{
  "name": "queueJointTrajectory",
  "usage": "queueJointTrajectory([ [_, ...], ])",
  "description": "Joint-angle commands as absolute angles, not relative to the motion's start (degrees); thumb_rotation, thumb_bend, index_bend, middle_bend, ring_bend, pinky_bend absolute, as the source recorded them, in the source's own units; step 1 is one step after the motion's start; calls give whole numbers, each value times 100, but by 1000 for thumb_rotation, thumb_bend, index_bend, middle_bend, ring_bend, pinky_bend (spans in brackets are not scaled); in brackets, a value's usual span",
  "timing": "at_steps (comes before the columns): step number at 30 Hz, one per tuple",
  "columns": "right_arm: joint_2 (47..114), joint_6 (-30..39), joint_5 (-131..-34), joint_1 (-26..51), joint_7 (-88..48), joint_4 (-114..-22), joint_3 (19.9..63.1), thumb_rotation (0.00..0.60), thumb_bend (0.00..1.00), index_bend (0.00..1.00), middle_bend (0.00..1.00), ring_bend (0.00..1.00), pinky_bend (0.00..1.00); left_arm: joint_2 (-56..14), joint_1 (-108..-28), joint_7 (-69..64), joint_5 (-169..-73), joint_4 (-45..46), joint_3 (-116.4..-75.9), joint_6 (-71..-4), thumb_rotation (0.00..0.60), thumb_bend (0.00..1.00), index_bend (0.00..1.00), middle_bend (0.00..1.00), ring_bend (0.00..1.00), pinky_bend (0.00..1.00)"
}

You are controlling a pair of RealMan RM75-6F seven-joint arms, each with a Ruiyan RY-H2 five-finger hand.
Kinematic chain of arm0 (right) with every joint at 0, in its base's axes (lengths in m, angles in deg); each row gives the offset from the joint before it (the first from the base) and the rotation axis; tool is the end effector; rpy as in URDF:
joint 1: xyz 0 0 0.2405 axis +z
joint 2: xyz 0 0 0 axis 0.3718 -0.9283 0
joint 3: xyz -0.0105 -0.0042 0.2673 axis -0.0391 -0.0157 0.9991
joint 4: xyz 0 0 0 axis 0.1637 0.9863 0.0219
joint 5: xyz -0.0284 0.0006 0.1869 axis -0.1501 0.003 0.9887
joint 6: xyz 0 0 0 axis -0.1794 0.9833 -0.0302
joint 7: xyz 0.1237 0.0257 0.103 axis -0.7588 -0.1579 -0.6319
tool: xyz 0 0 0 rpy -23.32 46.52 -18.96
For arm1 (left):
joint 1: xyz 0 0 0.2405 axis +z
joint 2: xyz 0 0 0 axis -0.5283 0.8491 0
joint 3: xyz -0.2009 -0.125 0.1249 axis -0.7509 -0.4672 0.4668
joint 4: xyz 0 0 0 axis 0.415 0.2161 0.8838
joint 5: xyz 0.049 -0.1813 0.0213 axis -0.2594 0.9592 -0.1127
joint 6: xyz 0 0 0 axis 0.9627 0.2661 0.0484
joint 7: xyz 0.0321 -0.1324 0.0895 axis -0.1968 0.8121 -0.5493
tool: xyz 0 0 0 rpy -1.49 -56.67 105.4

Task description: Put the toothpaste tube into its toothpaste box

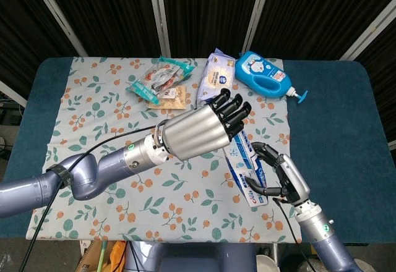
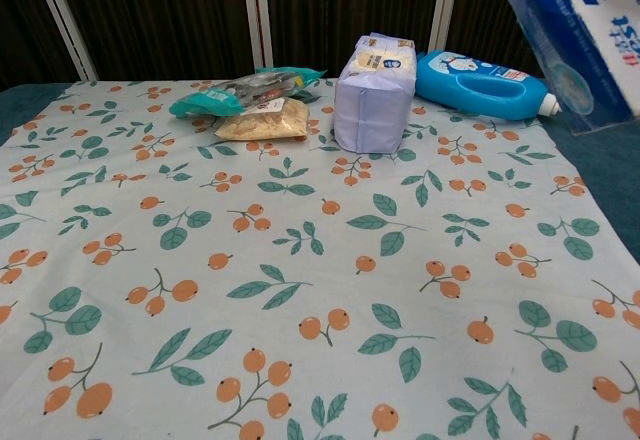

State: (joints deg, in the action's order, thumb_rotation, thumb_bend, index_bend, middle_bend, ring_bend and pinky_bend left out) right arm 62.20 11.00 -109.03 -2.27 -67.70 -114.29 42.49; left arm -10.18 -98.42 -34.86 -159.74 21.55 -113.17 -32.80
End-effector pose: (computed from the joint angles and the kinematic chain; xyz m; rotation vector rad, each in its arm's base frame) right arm -0.1307 -0.2496 0.1425 1.1704 -1.9978 1.9474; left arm 0.1122 0.3447 0.1333 -1.8499 0.5965 -1.4242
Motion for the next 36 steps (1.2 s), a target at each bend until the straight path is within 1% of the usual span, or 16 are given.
queueJointTrajectory([
  [1, 6331, 1279, -11015, -268, -6849, -11434, 4238, 600, 324, 296, 458, 433, 347, -1064, -9892, -3683, -15911, 2217, -11402, -3353, 600, 108, 256, 232, 246, 330],
  [4, 6445, 1461, -11048, -308, -6931, -11410, 4255, 600, 324, 296, 458, 433, 387, -1077, -9918, -3766, -15892, 2272, -11467, -3441, 600, 86, 231, 210, 225, 308],
  [9, 6639, 1749, -11084, -364, -7107, -11339, 4275, 600, 324, 296, 458, 433, 390, -1052, -9947, -3875, -15813, 2364, -11608, -3606, 600, 72, 227, 206, 224, 305],
  [22, 6573, 1916, -10739, -385, -7710, -11274, 4437, 600, 324, 296, 457, 434, 390, -767, -9839, -3752, -15711, 2518, -11881, -4096, 600, 72, 225, 203, 224, 305],
  [24, 6574, 1942, -10701, -386, -7780, -11266, 4468, 600, 324, 296, 458, 437, 404, -701, -9800, -3706, -15694, 2549, -11905, -4164, 600, 71, 225, 203, 224, 305],
  [27, 6563, 1979, -10649, -393, -7821, -11258, 4506, 600, 324, 296, 458, 439, 416, -597, -9710, -3652, -15695, 2594, -11876, -4247, 600, 71, 225, 201, 224, 305],
  [31, 6549, 1989, -10636, -400, -7878, -11294, 4507, 600, 324, 296, 458, 439, 416, -458, -9653, -3641, -15754, 2550, -11761, -4195, 600, 71, 225, 199, 224, 305],
  [36, 6517, 2003, -10695, -407, -7924, -11343, 4488, 600, 323, 296, 458, 439, 416, -507, -9673, -3585, -15818, 2573, -11667, -4239, 600, 72, 225, 198, 224, 305],
])
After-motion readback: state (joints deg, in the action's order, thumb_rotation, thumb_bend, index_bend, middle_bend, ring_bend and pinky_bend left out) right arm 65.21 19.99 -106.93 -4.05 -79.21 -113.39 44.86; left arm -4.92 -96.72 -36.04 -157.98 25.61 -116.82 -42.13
